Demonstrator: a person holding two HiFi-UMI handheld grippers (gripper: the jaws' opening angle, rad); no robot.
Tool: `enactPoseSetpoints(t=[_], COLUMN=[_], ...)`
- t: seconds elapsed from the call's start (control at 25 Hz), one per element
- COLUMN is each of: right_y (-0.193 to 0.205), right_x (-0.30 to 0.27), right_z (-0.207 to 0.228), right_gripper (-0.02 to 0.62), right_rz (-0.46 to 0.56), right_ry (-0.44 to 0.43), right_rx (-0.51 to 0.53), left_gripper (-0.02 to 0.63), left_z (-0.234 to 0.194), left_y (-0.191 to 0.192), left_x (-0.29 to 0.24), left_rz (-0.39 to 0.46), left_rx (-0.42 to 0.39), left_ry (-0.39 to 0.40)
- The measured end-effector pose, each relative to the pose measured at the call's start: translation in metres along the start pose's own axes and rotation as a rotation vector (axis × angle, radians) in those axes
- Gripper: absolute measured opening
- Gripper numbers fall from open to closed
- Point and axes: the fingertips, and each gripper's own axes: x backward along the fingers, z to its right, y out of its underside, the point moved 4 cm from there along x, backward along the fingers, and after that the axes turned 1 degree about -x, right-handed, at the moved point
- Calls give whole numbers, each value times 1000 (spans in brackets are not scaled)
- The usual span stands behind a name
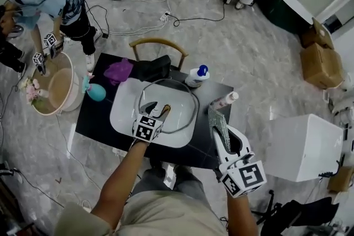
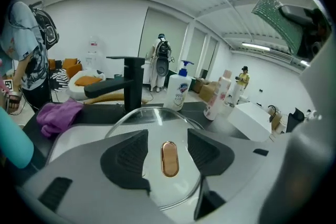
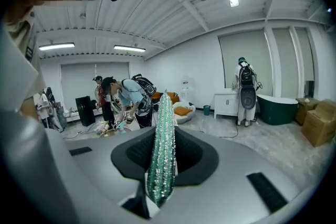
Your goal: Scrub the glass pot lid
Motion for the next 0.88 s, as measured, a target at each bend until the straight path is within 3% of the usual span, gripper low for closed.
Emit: enactPoseSetpoints(t=[0.24, 0.48, 0.88], right_y=[24, 37, 47], right_x=[-14, -23, -36], right_z=[23, 40, 51], right_gripper=[84, 84, 84], right_rz=[-56, -88, -117], right_ry=[-13, -26, -51], right_rx=[-28, -41, -52], left_gripper=[291, 301, 290], left_z=[-5, -5, 2], left_y=[30, 45, 55], left_x=[-45, -71, -93], left_rz=[-70, -116, -160], left_rx=[30, 34, -72], left_ry=[-49, -94, -160])
